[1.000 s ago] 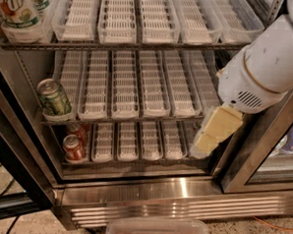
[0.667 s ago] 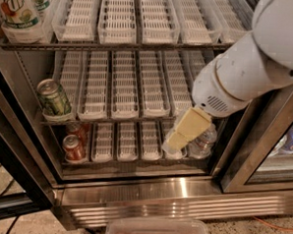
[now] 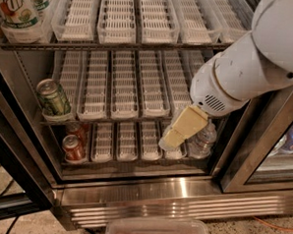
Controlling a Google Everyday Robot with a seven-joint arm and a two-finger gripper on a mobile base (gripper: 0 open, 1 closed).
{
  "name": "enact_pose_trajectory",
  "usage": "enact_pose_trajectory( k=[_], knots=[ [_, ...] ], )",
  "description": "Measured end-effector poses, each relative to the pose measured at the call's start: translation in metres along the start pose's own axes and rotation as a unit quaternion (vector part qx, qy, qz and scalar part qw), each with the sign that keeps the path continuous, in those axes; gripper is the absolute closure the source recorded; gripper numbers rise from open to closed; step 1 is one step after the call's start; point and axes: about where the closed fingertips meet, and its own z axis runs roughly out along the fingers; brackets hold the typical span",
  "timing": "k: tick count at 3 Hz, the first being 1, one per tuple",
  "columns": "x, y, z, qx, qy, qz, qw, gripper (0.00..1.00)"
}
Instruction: Pick green can from middle shelf of fridge
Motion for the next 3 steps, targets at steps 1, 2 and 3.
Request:
enact_pose_trajectory(
  k=[1,2,3],
  knots=[
    [-0.016,0.028,0.021,-0.008,-0.035,0.027,0.999,0.0],
    [-0.035,0.061,0.065,-0.021,-0.075,0.062,0.995,0.0],
    [-0.059,0.077,0.106,-0.026,-0.121,0.074,0.9895,0.0]
  ],
)
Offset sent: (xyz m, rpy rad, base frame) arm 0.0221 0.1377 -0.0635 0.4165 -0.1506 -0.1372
